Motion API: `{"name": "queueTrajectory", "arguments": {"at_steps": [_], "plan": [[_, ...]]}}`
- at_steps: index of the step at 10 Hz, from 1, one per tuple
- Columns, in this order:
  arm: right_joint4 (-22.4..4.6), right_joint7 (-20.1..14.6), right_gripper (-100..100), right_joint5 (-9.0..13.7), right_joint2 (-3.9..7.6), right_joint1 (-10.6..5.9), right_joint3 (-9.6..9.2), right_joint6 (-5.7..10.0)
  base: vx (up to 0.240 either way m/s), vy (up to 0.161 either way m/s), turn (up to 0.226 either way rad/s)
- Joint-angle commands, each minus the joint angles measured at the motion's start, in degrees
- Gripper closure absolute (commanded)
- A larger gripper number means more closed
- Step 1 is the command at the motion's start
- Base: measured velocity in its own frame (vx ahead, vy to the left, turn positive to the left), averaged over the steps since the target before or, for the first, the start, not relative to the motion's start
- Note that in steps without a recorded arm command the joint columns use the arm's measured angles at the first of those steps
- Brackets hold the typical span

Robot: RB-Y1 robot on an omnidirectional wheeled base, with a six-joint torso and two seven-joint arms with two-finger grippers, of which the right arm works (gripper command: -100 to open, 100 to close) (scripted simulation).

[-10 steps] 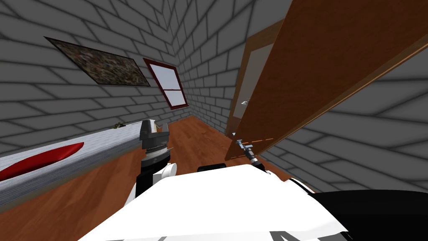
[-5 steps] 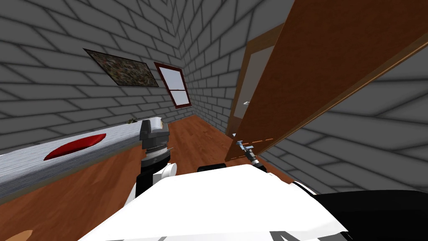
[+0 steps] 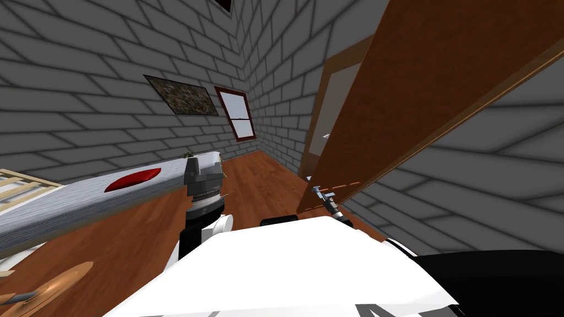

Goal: Pull the door open

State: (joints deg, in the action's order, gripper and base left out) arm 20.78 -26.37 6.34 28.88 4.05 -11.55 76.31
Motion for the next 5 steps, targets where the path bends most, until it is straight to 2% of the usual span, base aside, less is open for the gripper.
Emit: {"name": "queueTrajectory", "arguments": {"at_steps": [1, 5], "plan": [[0.92, 0.58, 100, 0.09, -0.46, -0.32, 0.09, -1.34, -0.099, -0.018, 0.099], [3.35, 2.12, 100, 0.31, -1.66, -1.17, 0.34, -4.85, -0.197, -0.055, 0.097]]}}
